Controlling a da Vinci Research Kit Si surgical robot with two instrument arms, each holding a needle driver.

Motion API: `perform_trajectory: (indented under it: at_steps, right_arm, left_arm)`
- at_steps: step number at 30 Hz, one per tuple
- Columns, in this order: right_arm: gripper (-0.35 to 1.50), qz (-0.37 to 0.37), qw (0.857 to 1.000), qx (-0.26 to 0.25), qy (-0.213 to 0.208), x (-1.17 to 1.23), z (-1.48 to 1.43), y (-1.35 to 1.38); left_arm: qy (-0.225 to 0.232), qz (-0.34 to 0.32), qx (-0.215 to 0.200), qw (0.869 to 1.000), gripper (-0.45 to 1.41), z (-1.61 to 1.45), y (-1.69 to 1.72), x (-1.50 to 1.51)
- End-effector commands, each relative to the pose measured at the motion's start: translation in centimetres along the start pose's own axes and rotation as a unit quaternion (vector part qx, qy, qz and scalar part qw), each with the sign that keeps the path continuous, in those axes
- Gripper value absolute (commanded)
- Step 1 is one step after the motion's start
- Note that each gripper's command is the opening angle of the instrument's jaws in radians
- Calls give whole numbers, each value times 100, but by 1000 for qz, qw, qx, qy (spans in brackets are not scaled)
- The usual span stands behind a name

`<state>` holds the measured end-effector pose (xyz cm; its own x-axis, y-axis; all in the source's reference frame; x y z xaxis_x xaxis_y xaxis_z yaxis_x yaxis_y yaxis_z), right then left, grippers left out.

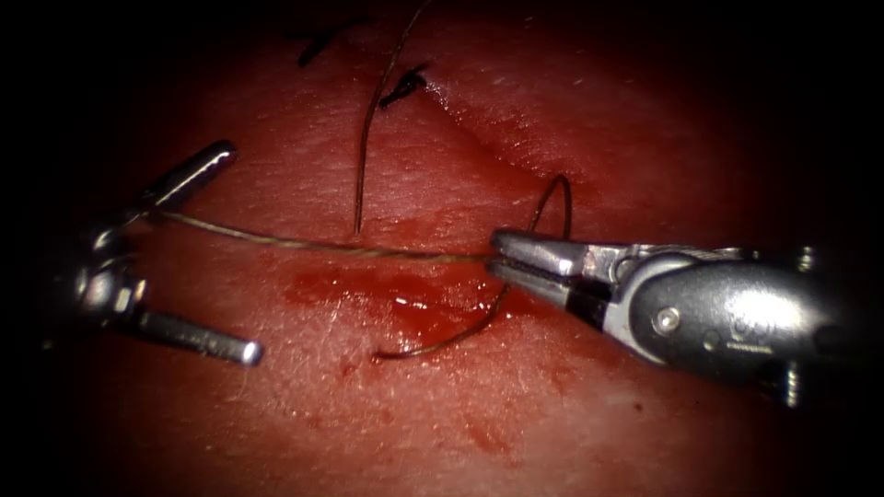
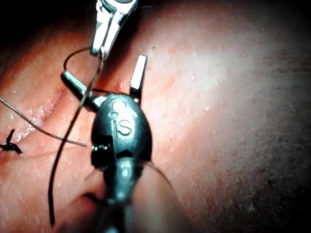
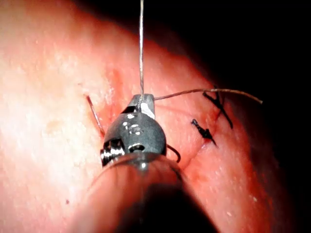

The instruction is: Wound Closure

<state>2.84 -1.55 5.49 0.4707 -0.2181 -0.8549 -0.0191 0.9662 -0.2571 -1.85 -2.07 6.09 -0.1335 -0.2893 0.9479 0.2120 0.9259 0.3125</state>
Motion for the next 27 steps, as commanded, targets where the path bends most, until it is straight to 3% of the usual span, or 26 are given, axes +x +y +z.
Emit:
perform_trajectory:
  at_steps: [1, 9, 14, 22, 23, 24, 27]
  right_arm:
    - [-35, -3, 1000, 3, -2, -6, 8, 0]
    - [-35, 0, 1000, 5, -1, -25, 4, -3]
    - [-35, 4, 1000, 6, -1, -29, 2, -4]
    - [-35, 1, 1000, 12, -6, -30, 6, -8]
    - [-35, 1, 1000, 13, -7, -30, 7, -8]
    - [-35, 0, 1000, 13, -7, -32, 8, -9]
    - [-35, -1, 1000, 15, -9, -35, 8, -9]
  left_arm:
    - [-12, -6, 1, 1000, 66, 6, 1, 5]
    - [-56, -43, 1, 998, 47, 1, 7, -3]
    - [-53, -48, 2, 997, 34, -8, 9, -4]
    - [-44, -49, -1, 998, 32, -12, 12, -4]
    - [-44, -49, -1, 998, 25, -12, 12, -4]
    - [-42, -49, -2, 998, 4, -12, 12, -5]
    - [-44, -50, -2, 998, -10, -12, 13, -6]
